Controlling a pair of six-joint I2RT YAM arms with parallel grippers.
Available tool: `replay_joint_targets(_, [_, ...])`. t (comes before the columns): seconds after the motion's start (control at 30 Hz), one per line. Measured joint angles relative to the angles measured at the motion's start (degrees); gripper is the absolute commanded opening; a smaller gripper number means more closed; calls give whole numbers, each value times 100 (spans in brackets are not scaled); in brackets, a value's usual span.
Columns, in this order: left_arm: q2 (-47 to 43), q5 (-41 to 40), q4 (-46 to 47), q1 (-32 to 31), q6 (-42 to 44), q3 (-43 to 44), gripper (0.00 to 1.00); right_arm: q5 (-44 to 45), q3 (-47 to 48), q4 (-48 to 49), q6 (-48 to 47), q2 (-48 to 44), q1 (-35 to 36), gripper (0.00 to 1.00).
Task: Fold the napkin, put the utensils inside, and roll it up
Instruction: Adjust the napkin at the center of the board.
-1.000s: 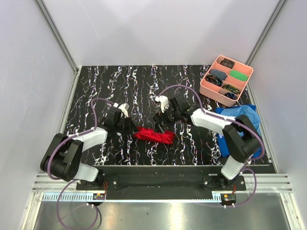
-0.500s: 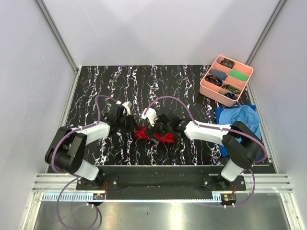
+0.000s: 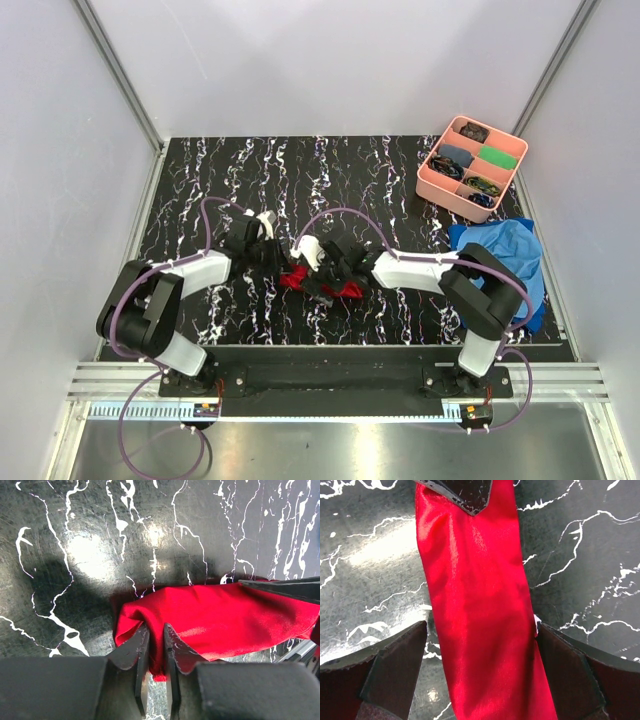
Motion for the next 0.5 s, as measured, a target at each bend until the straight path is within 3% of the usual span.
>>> replay_joint_targets(0.07, [4, 0, -31, 0, 11, 26, 24, 4, 98, -105, 2, 114, 2, 97])
replay_joint_targets(0.2, [4, 2, -85, 0, 61, 59, 50, 76, 400, -363, 107, 391, 0, 88])
replay_joint_targets(0.23, [4, 0, -109, 0, 72, 63, 62, 133, 461, -400, 153, 435, 2, 85])
replay_joint_targets(0.33, [-11, -22, -170, 0, 61, 63, 75, 258, 544, -483, 358, 483, 2, 81])
replay_joint_targets(0.4, [-90, -57, -201, 0, 22, 66, 79, 328, 546, -516, 529, 483, 2, 71])
replay_joint_targets(0.5, [-365, -190, -313, 0, -26, 66, 88, 485, 546, -514, 761, 483, 2, 66])
